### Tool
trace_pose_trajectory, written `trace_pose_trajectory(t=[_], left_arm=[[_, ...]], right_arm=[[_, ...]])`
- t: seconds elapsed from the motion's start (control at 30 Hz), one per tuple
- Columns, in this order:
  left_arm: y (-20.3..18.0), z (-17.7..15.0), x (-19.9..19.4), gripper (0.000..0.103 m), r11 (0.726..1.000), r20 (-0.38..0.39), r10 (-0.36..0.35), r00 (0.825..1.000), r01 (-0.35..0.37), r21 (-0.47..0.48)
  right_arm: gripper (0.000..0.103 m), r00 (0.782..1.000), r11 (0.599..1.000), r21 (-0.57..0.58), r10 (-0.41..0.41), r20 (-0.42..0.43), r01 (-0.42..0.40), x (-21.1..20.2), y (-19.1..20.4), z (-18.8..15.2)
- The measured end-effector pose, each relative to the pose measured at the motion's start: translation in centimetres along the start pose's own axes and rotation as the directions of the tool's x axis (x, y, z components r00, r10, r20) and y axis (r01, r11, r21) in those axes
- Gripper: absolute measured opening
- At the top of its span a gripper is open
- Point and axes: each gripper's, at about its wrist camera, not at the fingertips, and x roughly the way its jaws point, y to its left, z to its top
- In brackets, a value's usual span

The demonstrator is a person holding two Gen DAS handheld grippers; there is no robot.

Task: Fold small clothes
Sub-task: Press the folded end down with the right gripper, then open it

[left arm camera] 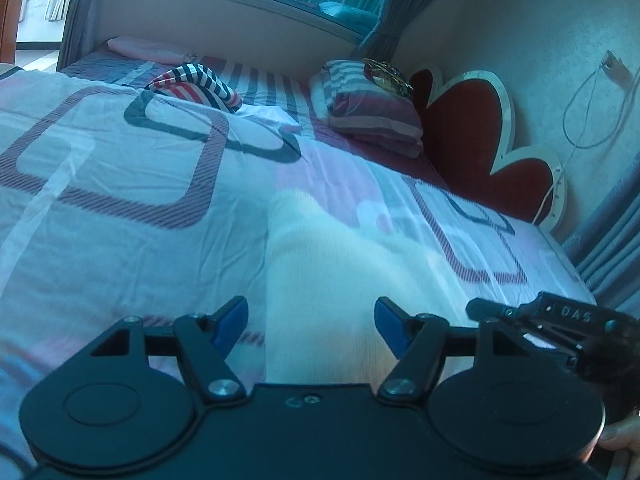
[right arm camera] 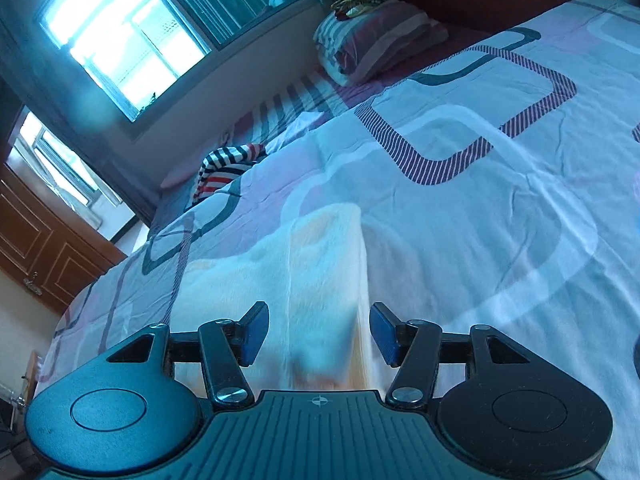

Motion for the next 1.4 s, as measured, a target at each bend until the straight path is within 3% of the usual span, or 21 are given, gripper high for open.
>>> trace_pose_trajectory(t=[0.33,0.37,0.43,0.5,0.57,0.67,0.73,0.83,0.93,1.03,1.13,1.27,1.4], left_arm=[[2.1,2.3,6.1,0.066,0.993,-0.067,-0.007,0.998,-0.001,-0.121],[2.6,2.3,6.7,0.061,0.989,-0.074,-0.016,0.997,0.005,-0.147],[3.2,2.3,7.2,0.047,0.986,-0.068,-0.017,0.998,0.005,-0.169],[3.3,2.0,7.2,0.041,0.988,-0.038,0.013,0.999,-0.018,-0.155],[3.4,1.5,7.3,0.042,0.988,-0.027,0.013,1.0,-0.017,-0.152],[2.6,1.8,7.0,0.045,0.992,-0.022,0.022,1.0,-0.024,-0.121],[1.8,2.2,6.6,0.046,0.996,-0.001,0.029,1.0,-0.029,-0.081],[1.6,3.0,7.1,0.056,0.996,-0.004,0.037,0.999,-0.037,-0.082],[1.9,3.8,8.3,0.056,0.992,-0.026,0.045,0.999,-0.048,-0.113],[1.9,4.1,9.3,0.056,0.99,-0.041,0.074,0.996,-0.079,-0.114],[1.7,3.5,9.9,0.058,0.991,-0.037,0.1,0.994,-0.103,-0.084],[1.4,3.4,9.8,0.06,0.992,-0.027,0.112,0.993,-0.113,-0.061],[1.1,3.1,7.3,0.059,0.993,-0.001,0.113,0.994,-0.113,-0.039]], right_arm=[[0.055,0.999,0.999,0.022,-0.036,-0.016,0.036,5.8,-0.6,3.1],[0.05,0.999,0.999,0.008,-0.049,-0.014,0.049,6.2,-0.5,3.1],[0.018,0.998,0.996,-0.067,-0.058,-0.006,0.058,6.7,0.5,2.9],[0.015,0.998,0.982,-0.181,-0.05,0.026,0.054,6.8,1.9,2.6],[0.014,0.995,0.96,-0.264,-0.088,0.04,0.095,7.4,2.5,2.2],[0.014,0.986,0.965,-0.2,-0.162,0.05,0.168,8.1,0.2,2.1],[0.015,0.987,0.969,-0.186,-0.156,0.045,0.161,7.8,-0.4,2.1],[0.015,0.987,0.973,-0.175,-0.139,0.083,0.152,6.7,-0.1,2.4],[0.015,0.987,0.974,-0.185,-0.106,0.124,0.128,5.9,1.0,3.1],[0.016,0.988,0.961,-0.243,-0.111,0.111,0.135,6.7,2.3,2.8],[0.015,0.984,0.941,-0.288,-0.165,0.071,0.179,8.9,2.5,2.2],[0.015,0.968,0.905,-0.346,-0.229,0.1,0.249,9.9,2.5,1.7],[0.016,0.972,0.924,-0.301,-0.225,0.073,0.237,8.9,1.7,1.9]])
